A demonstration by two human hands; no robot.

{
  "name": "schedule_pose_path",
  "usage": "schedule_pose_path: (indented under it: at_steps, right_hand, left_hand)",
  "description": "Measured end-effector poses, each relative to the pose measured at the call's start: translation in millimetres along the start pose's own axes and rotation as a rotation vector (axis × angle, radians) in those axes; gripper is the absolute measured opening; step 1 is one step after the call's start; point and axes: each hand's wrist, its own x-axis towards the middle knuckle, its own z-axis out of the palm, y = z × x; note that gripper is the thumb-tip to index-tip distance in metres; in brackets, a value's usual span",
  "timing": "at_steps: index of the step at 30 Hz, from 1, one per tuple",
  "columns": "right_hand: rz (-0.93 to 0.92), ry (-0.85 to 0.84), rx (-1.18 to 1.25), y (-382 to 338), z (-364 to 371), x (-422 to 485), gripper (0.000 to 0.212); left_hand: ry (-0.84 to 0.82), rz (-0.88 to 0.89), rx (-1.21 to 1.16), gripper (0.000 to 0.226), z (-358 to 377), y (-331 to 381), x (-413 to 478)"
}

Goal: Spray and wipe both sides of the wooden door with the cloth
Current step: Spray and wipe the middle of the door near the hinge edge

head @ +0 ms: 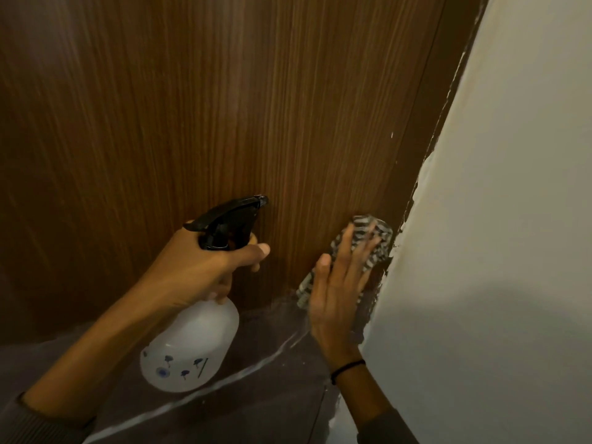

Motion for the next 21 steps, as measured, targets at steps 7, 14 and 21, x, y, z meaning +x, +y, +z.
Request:
schedule_pose_path:
  at_steps: [7, 14, 21]
  right_hand:
    - [0.188, 0.061, 0.165, 32, -18, 32, 0.051]
    - [-0.116, -0.059, 0.126, -21, 0, 14, 0.053]
    - [0.173, 0.174, 0.29, -14, -17, 63, 0.051]
  left_hand:
    - [0.015, 0.017, 0.033, 0.019, 1, -2, 0]
    - [0.007, -0.004, 0.028, 0.022, 1, 1, -1]
    - [0.004, -0.008, 0.023, 0.024, -1, 4, -1]
